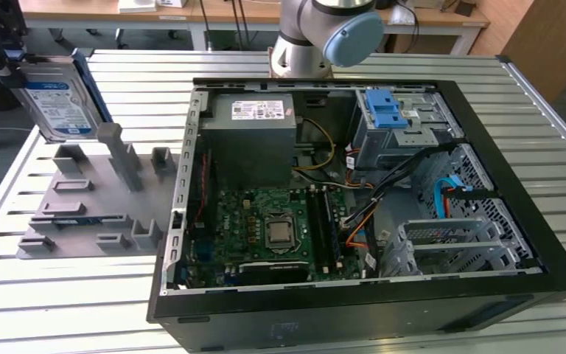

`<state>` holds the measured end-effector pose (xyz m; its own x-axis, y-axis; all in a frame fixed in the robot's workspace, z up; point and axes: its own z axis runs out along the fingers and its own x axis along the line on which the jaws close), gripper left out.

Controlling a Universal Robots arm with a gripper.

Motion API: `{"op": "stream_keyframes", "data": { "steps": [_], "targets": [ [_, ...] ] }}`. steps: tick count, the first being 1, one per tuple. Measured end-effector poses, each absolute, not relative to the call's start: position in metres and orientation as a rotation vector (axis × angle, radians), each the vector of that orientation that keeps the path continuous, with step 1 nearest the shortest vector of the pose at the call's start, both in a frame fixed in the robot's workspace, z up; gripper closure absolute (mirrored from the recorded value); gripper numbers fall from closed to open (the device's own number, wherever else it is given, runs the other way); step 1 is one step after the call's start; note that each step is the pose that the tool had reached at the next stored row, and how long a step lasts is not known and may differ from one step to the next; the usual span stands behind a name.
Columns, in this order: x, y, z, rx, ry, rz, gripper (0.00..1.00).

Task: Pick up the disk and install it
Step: 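Pick up the disk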

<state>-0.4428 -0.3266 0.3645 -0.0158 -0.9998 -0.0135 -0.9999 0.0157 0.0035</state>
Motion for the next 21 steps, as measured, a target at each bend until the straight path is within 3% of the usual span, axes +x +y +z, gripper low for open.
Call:
{"op": "stream_keyframes", "data": {
  "steps": [21],
  "targets": [
    [-0.443, -0.327, 0.378, -2.199, 2.234, 0.019, 0.64]
  ]
}}
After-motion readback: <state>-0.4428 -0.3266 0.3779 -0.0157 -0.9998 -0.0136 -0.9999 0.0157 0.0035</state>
